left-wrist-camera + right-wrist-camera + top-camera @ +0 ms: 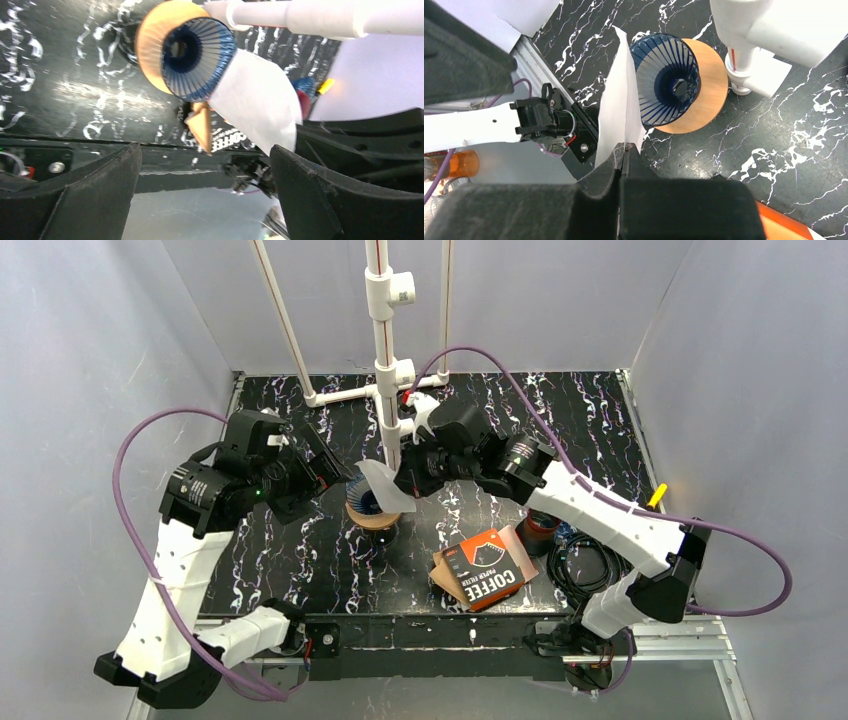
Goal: Place the coffee filter in the dripper
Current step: Place the coffee filter in the coffee dripper.
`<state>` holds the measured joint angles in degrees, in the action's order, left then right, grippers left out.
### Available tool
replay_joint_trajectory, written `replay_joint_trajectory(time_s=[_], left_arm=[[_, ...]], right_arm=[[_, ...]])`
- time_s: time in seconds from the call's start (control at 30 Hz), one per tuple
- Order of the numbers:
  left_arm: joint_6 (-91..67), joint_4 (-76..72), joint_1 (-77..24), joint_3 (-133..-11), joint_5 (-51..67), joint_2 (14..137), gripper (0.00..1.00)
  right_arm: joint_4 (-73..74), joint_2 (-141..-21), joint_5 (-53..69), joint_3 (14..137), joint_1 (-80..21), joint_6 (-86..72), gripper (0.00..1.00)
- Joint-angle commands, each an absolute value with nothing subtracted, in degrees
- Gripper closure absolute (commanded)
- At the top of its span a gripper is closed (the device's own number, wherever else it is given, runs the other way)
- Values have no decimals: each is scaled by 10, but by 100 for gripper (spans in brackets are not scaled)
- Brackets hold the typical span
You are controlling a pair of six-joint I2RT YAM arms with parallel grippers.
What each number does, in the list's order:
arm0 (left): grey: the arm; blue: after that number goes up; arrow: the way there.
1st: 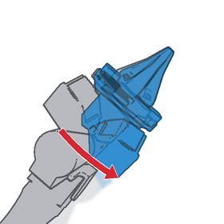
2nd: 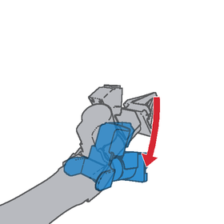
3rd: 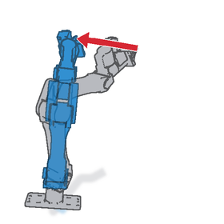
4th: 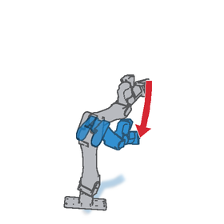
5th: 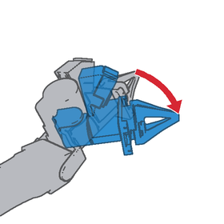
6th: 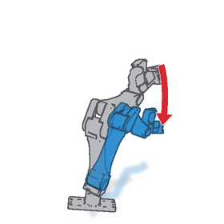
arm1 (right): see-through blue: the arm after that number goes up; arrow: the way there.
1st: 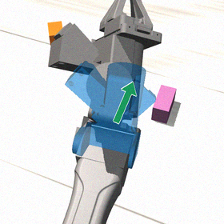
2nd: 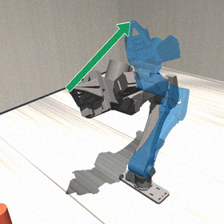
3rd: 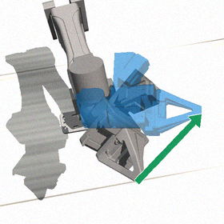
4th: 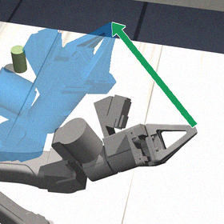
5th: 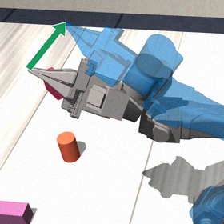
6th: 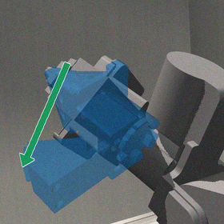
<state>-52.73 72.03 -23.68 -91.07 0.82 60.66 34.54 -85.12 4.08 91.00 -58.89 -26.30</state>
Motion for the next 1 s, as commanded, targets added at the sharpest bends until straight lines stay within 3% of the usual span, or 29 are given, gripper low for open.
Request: replay_joint_trajectory(time_s=[0.0, 0.33, 0.5, 0.97], left_arm=[[-607, 685, -235, -882, 76, 578, 2], [-658, 660, -354, -898, 9, 631, 2], [-682, 662, -366, -883, -25, 642, 2], [-667, 665, -364, -835, -67, 637, 23]], right_arm=[[327, -868, 20, 945, -592, -277, 99], [332, -881, -21, 964, -615, -276, 99], [337, -873, -39, 961, -617, -277, 99], [331, -863, -54, 956, -617, -272, 99]])
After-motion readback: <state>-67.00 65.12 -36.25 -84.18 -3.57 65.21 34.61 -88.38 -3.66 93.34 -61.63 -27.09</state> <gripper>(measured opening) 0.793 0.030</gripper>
